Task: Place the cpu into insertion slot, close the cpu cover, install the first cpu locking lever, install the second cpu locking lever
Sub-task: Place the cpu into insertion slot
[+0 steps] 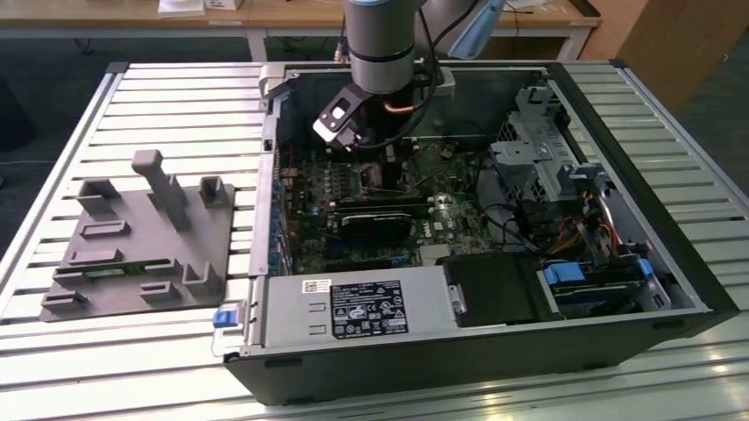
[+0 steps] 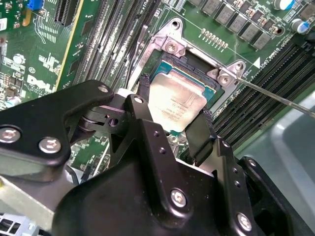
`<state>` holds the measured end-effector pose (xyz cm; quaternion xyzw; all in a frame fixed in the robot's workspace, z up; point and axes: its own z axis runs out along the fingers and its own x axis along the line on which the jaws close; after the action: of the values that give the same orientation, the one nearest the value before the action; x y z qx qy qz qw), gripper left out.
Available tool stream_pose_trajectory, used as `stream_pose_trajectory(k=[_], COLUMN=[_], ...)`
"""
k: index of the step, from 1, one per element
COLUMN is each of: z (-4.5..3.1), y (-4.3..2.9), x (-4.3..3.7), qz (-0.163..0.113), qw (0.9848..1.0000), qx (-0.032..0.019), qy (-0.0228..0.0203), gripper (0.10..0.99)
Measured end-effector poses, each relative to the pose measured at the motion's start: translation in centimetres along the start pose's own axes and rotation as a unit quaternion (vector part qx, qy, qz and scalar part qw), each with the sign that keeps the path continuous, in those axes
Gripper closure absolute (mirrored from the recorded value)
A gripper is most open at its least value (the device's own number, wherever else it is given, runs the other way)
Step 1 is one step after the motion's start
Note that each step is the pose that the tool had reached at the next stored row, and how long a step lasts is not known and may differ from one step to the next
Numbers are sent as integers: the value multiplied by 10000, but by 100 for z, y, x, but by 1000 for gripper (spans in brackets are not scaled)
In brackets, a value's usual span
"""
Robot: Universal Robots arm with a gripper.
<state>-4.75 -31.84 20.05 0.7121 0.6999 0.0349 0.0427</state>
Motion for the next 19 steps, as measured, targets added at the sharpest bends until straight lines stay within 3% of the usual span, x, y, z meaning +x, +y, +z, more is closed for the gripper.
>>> stream_pose_trajectory(k=[11,19], z=[70,82], y=[-7,-9], x=[16,17], qz=[4,8], qw=[10000,10000], qx=[1,1], qy=[-2,-4], gripper=[545,545])
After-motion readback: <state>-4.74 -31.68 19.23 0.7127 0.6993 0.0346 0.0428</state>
